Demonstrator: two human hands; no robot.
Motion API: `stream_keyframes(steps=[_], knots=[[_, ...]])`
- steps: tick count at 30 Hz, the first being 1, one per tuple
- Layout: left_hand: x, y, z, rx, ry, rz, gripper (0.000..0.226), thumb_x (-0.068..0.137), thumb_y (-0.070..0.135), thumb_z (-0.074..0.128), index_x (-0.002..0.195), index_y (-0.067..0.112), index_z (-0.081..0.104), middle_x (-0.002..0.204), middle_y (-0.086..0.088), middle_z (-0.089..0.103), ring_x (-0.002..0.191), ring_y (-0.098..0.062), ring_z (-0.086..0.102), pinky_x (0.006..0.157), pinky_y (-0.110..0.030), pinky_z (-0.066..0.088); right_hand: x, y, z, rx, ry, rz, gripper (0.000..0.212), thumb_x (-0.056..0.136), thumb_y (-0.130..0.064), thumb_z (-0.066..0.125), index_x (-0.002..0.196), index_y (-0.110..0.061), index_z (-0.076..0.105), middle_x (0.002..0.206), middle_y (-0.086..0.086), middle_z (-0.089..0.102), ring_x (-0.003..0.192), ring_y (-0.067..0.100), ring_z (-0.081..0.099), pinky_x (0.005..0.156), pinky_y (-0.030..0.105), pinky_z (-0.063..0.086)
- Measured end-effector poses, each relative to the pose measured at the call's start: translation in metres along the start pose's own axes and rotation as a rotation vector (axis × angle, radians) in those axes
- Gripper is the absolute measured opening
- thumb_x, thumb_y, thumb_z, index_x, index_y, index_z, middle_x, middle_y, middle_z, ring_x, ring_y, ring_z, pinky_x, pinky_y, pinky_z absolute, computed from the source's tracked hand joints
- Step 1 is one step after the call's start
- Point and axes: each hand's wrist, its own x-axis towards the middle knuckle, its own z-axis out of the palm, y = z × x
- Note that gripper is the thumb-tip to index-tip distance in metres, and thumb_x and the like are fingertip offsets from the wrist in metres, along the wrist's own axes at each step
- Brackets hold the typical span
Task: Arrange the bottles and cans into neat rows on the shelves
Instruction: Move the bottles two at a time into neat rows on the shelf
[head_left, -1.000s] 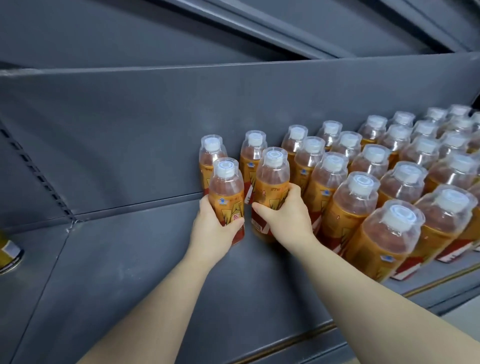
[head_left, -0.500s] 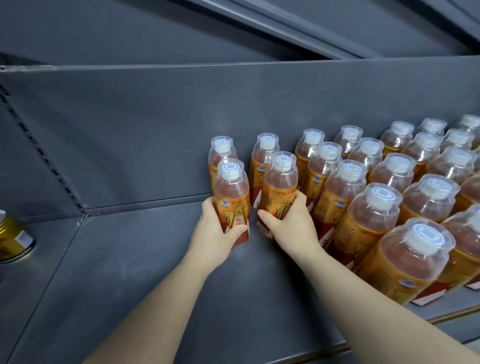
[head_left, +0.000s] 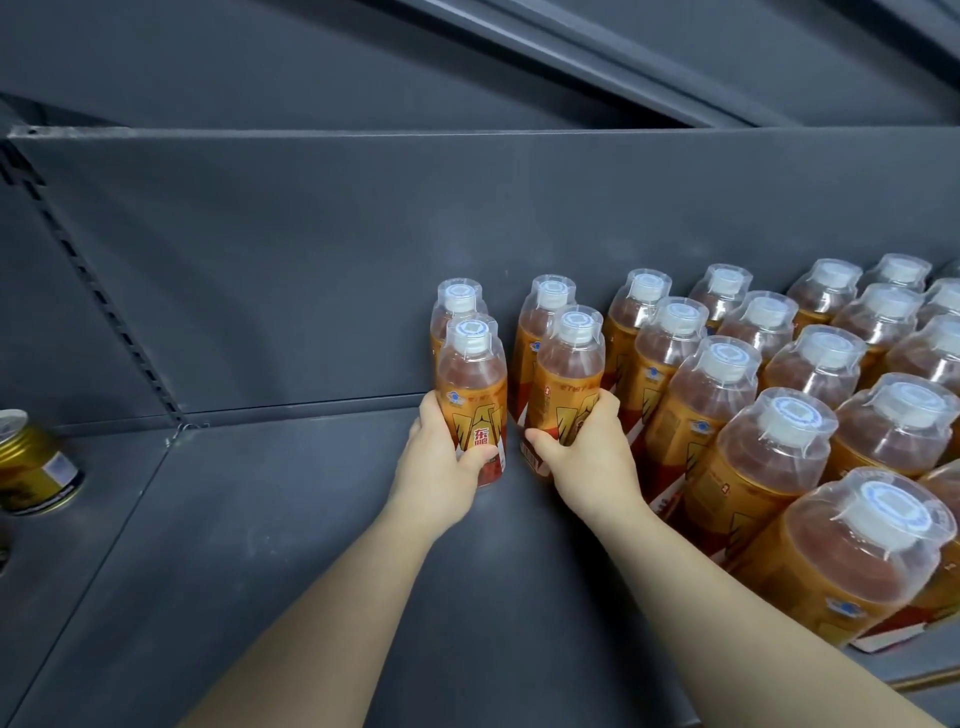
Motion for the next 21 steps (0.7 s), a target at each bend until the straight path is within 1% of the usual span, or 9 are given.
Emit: stream_keyframes(steps=[2, 5, 10, 16, 19, 21], knots=[[0.0036, 0.0003, 0.0007, 0.0, 0.002, -0.008, 0.068, 0.09, 0.022, 0.071, 0.145, 0.022, 0.03, 0.136, -0.001, 0.049, 0.11, -0.011, 0.048, 0.092, -0.025, 0.038, 0.0015, -0.0001, 0.0005, 0.003, -0.001, 0.01, 0.074, 0.081, -0.038, 0.081, 0.136, -0.021, 0.034, 0.128, -0.001, 0.055, 0.116, 0.023, 0.058, 0.095, 0.039, 0.054], [0.0077, -0.0014, 0.0019, 0.009, 0.001, -0.008, 0.068, 0.09, 0.022, 0.071, 0.144, 0.022, 0.03, 0.136, -0.001, 0.05, 0.113, -0.015, 0.051, 0.093, -0.026, 0.039, 0.0028, -0.0016, 0.0014, -0.012, 0.004, 0.016, 0.074, 0.081, -0.039, 0.081, 0.135, -0.022, 0.034, 0.128, -0.001, 0.055, 0.116, 0.024, 0.059, 0.094, 0.039, 0.054], [0.0093, -0.0037, 0.0021, 0.007, -0.01, -0.003, 0.066, 0.09, 0.022, 0.071, 0.143, 0.022, 0.031, 0.135, 0.0, 0.051, 0.116, -0.016, 0.053, 0.094, -0.027, 0.04, 0.0028, -0.0026, 0.0012, -0.028, 0.004, 0.017, 0.075, 0.081, -0.039, 0.081, 0.134, -0.021, 0.033, 0.128, 0.001, 0.055, 0.116, 0.025, 0.059, 0.094, 0.04, 0.055], [0.0089, -0.0044, 0.0026, 0.002, -0.014, -0.009, 0.068, 0.091, 0.021, 0.071, 0.145, 0.021, 0.03, 0.137, 0.0, 0.05, 0.12, -0.018, 0.052, 0.097, -0.027, 0.041, 0.0025, -0.0015, 0.0015, -0.04, 0.009, 0.007, 0.075, 0.08, -0.041, 0.082, 0.134, -0.021, 0.033, 0.127, 0.0, 0.055, 0.115, 0.024, 0.059, 0.093, 0.04, 0.055], [0.0086, -0.0054, 0.0033, -0.001, -0.011, -0.012, 0.071, 0.09, 0.021, 0.071, 0.146, 0.021, 0.028, 0.138, -0.001, 0.05, 0.121, -0.019, 0.053, 0.101, -0.032, 0.043, 0.0025, -0.0007, 0.0027, -0.056, 0.022, 0.008, 0.076, 0.079, -0.043, 0.082, 0.133, -0.021, 0.034, 0.127, 0.0, 0.055, 0.115, 0.024, 0.059, 0.093, 0.04, 0.055], [0.0081, -0.0055, 0.0037, 0.0, -0.011, -0.018, 0.072, 0.091, 0.021, 0.071, 0.147, 0.022, 0.027, 0.139, 0.0, 0.049, 0.122, -0.018, 0.052, 0.101, -0.031, 0.043, 0.0024, -0.0013, 0.003, -0.073, 0.029, 0.006, 0.077, 0.078, -0.043, 0.082, 0.133, -0.02, 0.033, 0.128, 0.001, 0.054, 0.116, 0.025, 0.058, 0.092, 0.04, 0.055]])
